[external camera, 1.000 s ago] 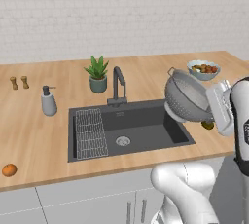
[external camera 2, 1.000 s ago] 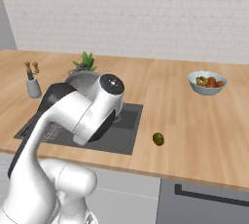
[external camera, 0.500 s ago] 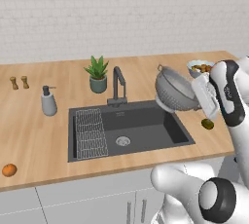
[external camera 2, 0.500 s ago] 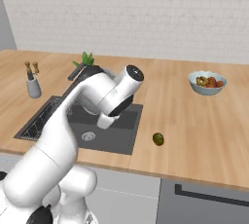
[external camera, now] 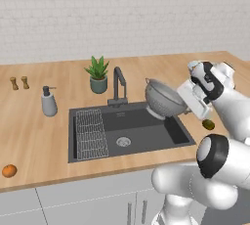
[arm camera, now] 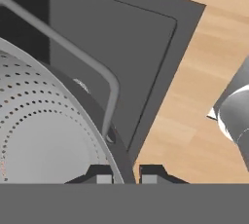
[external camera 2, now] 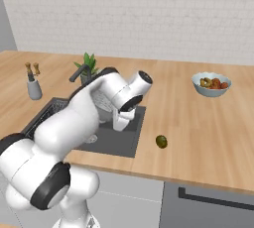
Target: Put the colander in the sink, put the tangerine, kiwi in the colander, and turn on the sink faucet and pour water over the colander.
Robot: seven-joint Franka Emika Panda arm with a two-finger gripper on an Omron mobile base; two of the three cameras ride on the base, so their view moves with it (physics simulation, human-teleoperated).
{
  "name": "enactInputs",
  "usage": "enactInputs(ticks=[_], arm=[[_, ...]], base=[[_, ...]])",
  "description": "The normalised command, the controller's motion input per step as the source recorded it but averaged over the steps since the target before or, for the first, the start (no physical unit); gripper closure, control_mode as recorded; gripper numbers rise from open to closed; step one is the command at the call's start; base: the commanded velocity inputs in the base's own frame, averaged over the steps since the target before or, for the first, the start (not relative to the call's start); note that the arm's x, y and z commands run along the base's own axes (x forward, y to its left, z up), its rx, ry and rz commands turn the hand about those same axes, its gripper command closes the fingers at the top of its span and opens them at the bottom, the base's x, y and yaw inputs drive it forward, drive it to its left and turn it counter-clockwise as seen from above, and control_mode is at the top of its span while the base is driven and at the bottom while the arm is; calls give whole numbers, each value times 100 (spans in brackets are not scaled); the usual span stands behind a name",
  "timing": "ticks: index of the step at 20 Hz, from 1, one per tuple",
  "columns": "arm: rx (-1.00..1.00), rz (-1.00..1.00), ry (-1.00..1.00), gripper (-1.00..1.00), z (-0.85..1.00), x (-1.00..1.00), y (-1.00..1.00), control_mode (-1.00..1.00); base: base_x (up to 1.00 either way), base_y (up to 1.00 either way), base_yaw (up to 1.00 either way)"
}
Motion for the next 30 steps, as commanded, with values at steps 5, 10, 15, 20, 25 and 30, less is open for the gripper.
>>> enactInputs(ticks=[5, 10, 15, 20, 25, 30], arm=[[-9, 8, 0, 100, -57, 39, 7, -100], [-9, 0, 0, 100, -55, 37, 37, -100], [-8, 0, 0, 100, -51, 28, 27, -100], [-4, 2, 0, 100, -43, 21, 4, -100], [-2, 5, 0, 100, -49, 24, 15, -100], [0, 8, 0, 100, -39, 22, 22, -100]], base=[[0, 0, 0], [0, 0, 0], [0, 0, 0], [0, 0, 0], [0, 0, 0], [0, 0, 0]])
